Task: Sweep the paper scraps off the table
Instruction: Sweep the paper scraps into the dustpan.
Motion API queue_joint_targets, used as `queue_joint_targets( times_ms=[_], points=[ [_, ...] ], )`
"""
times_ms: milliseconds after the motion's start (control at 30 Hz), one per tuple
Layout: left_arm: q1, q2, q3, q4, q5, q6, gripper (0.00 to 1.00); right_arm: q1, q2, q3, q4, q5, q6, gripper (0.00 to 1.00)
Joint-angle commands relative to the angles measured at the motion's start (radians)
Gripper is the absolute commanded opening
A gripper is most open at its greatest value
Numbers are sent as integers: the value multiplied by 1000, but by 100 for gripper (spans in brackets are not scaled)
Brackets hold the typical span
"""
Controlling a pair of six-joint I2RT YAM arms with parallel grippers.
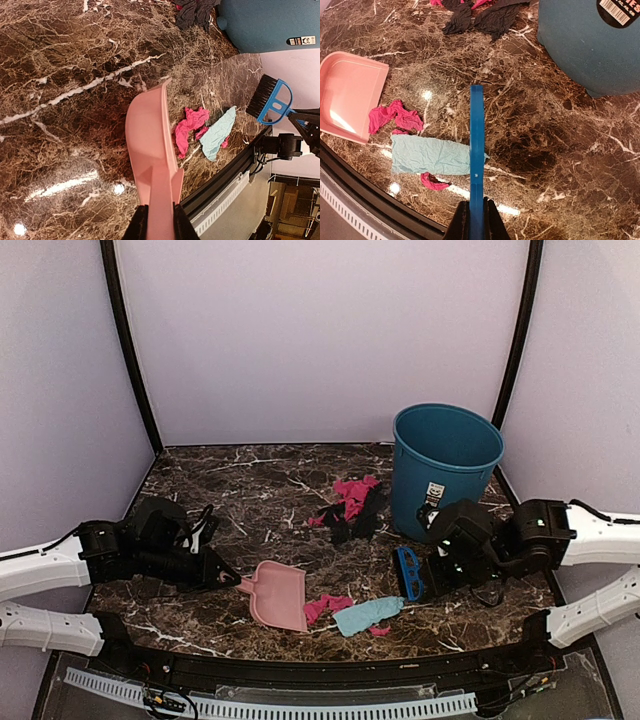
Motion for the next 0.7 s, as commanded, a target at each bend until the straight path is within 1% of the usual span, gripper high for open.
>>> queue_joint_targets(
  times_ms=[0,133,233,433,667],
  points=[
    [-3,7,8,-21,-6,16,0,9,16,41,-111,9,47,0],
    [-3,13,9,-17,0,21,0,9,102,65,-161,-15,54,0],
    [-4,17,10,-12,10,27,0,9,153,71,-165,-37,48,0],
    [-3,42,17,-31,8,23,0,9,198,40,-39,-173,-2,0],
    [-3,99,54,-95,13,23,0,9,249,37,43,-242,-29,0]
  ],
)
